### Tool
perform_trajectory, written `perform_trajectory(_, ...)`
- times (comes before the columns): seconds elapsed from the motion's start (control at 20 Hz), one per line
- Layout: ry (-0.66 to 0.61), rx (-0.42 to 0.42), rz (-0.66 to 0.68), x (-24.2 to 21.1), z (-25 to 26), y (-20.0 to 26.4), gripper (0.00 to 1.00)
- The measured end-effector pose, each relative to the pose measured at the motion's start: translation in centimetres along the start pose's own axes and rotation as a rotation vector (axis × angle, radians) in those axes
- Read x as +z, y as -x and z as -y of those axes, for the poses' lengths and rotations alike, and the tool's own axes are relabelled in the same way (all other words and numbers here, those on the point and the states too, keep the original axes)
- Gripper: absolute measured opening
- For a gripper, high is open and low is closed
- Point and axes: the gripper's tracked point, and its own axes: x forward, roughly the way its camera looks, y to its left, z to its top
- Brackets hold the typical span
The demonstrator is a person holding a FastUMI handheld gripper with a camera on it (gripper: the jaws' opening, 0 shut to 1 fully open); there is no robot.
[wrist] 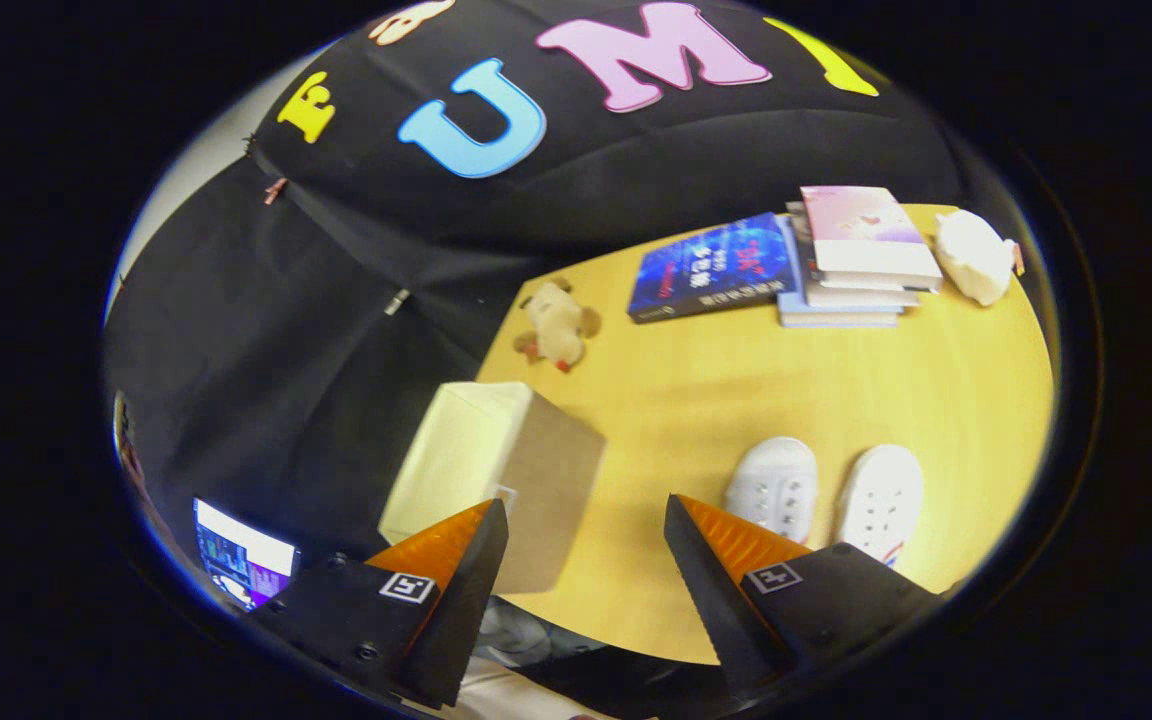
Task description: Open the storage box then place both shoes into the box .Put the left shoe in first, then the right shoe, with the right side of both shoes facing outward in a uniform manner.
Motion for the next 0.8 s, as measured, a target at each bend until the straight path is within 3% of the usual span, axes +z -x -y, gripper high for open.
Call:
perform_trajectory(0.2,-0.013,-0.133,-0.115,-4.5,6.5,-1.5,0.96)
perform_trajectory(0.5,0.040,-0.281,-0.213,-6.8,12.4,-4.1,0.88)
perform_trajectory(0.8,0.081,-0.350,-0.281,-8.3,14.3,-6.8,0.75)
